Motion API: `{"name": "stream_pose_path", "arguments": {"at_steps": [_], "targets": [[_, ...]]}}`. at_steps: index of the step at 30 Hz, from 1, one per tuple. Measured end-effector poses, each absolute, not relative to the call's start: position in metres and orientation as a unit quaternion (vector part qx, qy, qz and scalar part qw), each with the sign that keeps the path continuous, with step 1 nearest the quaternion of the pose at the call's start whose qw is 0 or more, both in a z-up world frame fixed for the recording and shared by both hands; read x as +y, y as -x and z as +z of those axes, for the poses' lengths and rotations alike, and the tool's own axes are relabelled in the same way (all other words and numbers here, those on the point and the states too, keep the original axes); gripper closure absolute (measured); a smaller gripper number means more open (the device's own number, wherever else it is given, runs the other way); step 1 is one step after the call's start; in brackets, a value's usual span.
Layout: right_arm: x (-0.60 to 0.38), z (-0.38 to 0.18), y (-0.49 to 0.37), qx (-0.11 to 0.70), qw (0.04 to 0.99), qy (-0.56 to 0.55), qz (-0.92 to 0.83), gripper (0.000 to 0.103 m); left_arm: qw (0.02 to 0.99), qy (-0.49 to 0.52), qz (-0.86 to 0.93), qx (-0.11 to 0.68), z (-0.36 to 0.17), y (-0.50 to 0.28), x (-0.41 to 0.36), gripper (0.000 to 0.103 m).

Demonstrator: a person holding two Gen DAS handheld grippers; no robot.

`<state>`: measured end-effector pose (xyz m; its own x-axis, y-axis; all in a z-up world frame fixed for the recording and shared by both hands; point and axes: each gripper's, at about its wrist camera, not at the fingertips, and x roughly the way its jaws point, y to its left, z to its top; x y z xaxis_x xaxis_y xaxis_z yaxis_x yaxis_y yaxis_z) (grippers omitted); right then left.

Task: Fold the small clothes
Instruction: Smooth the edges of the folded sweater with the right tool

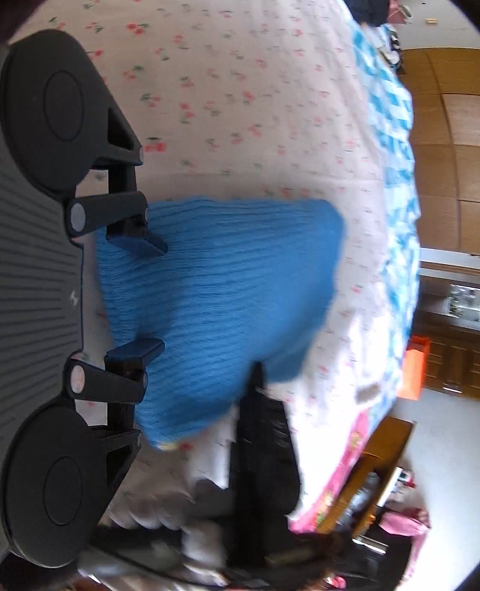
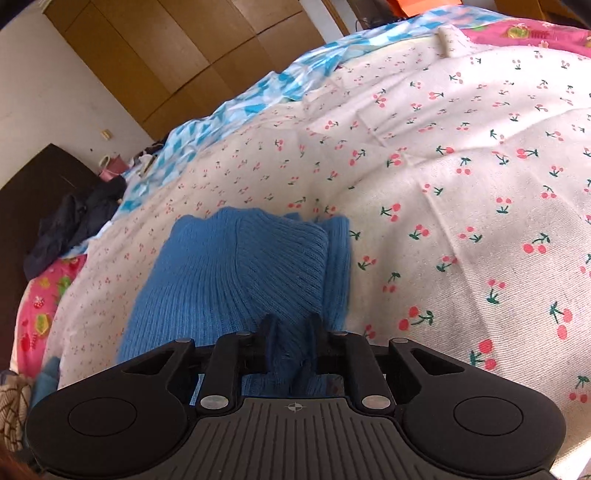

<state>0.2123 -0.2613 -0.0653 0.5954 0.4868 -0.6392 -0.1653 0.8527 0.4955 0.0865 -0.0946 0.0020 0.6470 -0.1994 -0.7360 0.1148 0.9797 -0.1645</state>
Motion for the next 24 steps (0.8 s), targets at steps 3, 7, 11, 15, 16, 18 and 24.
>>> {"name": "stream_pose_path", "arguments": {"at_steps": [3,7,11,15,16,18,24], "targets": [[-0.254,-0.056,-0.208,0.403,0.882,-0.167,0.180,0.083,0.908,0.040,-0.090,0.406,0.003,-0.082,-0.098,0.050],[-0.252,-0.037,-0.197,0.373,0.897,-0.162,0.173,0.076,0.913,0.058,-0.092,0.394,0.014,-0.082,-0.092,0.050],[-0.244,-0.030,-0.191,0.360,0.901,-0.155,0.185,0.076,0.921,0.064,-0.082,0.374,0.026,-0.092,-0.085,0.050],[-0.236,-0.032,-0.199,0.358,0.901,-0.155,0.189,0.076,0.928,0.060,-0.063,0.363,0.035,-0.110,-0.082,0.050],[-0.235,-0.034,-0.203,0.360,0.900,-0.156,0.188,0.076,0.928,0.057,-0.058,0.364,0.036,-0.116,-0.082,0.050],[-0.234,-0.044,-0.211,0.369,0.901,-0.151,0.169,0.078,0.926,0.048,-0.043,0.372,0.033,-0.128,-0.082,0.049],[-0.250,-0.066,-0.219,0.377,0.891,-0.205,0.144,0.080,0.916,0.034,-0.026,0.400,0.017,-0.143,-0.086,0.046]]}}
